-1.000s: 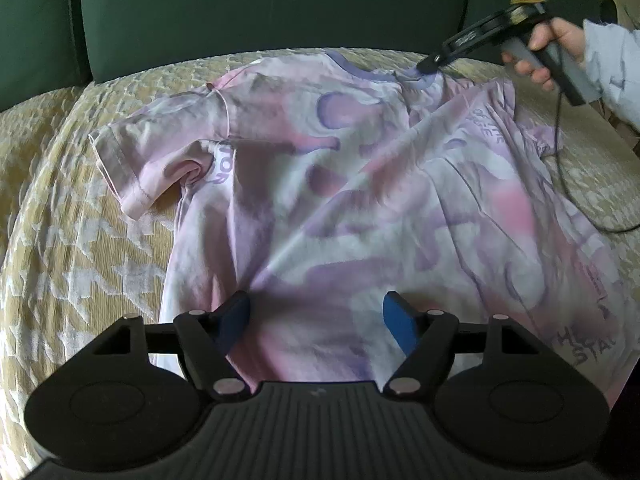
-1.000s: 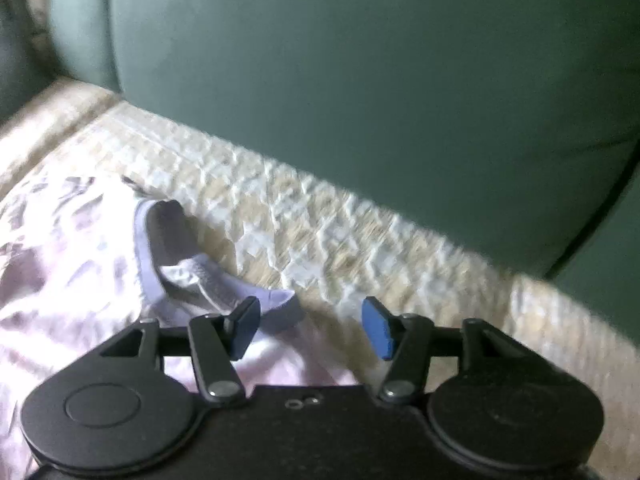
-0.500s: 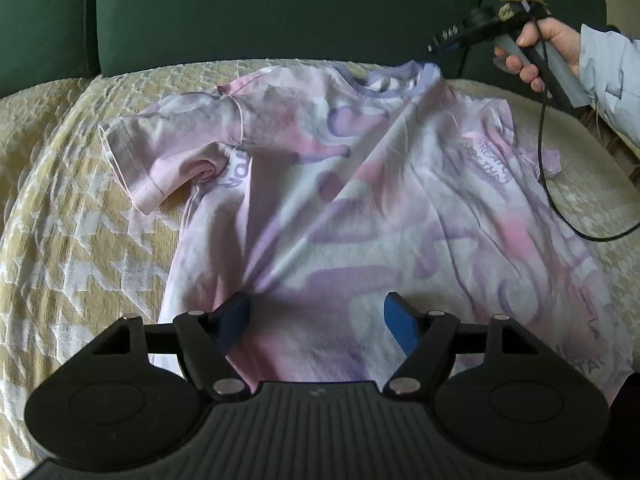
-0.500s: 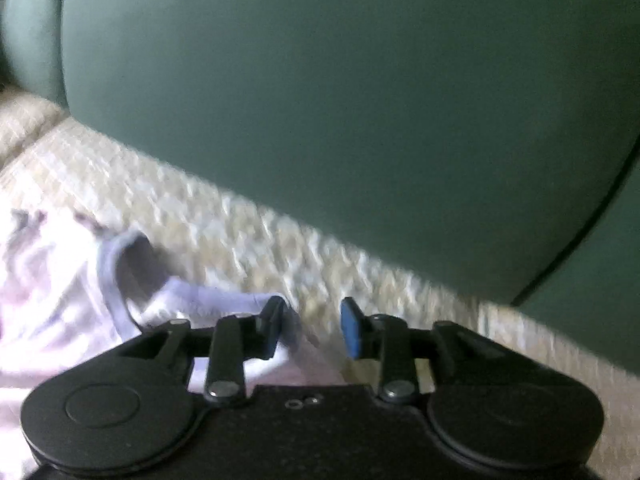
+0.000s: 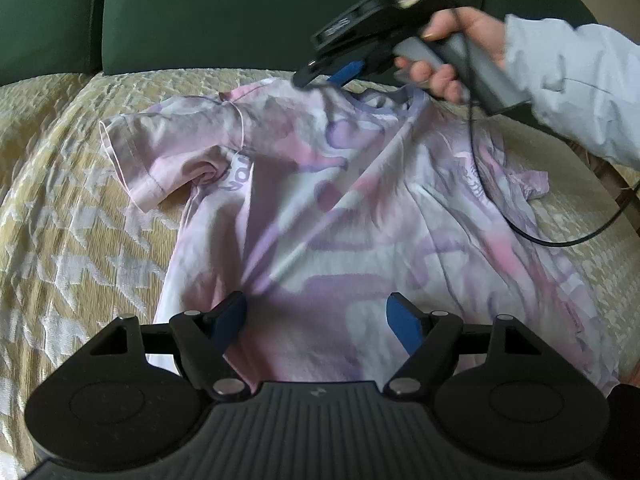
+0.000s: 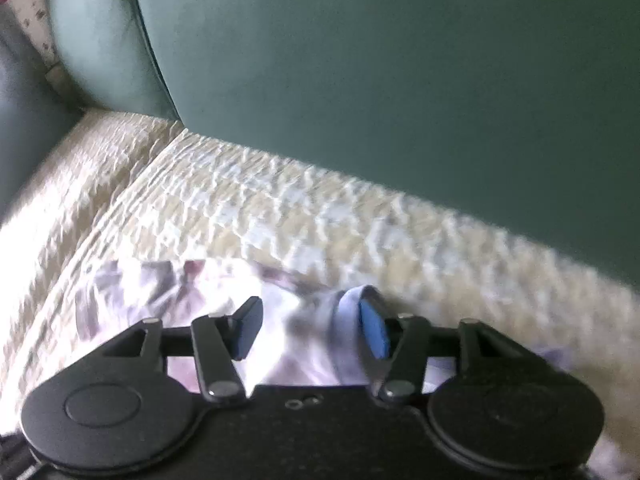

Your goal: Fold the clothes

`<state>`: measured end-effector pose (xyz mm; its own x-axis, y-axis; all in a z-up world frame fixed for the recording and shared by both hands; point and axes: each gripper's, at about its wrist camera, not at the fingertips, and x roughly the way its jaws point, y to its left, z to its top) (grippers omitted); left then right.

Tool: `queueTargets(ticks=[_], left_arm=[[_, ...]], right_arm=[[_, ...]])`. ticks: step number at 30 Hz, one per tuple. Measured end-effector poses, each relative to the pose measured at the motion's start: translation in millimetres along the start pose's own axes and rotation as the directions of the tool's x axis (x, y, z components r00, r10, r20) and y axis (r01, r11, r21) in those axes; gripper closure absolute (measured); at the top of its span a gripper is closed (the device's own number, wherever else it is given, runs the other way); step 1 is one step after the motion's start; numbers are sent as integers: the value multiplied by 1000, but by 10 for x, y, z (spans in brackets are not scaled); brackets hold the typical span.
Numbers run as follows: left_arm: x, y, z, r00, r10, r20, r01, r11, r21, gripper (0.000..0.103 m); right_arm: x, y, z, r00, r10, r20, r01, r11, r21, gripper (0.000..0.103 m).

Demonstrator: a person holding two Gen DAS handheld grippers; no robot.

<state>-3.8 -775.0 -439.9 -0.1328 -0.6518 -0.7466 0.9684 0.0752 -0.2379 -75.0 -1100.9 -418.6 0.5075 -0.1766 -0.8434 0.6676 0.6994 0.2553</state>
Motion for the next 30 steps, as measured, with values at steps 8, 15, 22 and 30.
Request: queueTargets(ticks=[8,15,22,30], left_arm=[[7,27,4,998,20,60,-18,999,-40,27],[-66,33,-18,998,1,66,1,1000,-25,27],[-109,65,-16,997,-66,27,68,995,-77,27],[-183,178,-139,992,-119,52,125,983,-137,27]], right_arm=[[210,246,322,989,-99,109,100,995,-6,0],[173,344,283,985,-156,80,163,982,-95,0],[-271,1073,67,990,-65,129,105,936,-335,0],[256,2115,-77,1000,-11,5,12,921,-389,0]])
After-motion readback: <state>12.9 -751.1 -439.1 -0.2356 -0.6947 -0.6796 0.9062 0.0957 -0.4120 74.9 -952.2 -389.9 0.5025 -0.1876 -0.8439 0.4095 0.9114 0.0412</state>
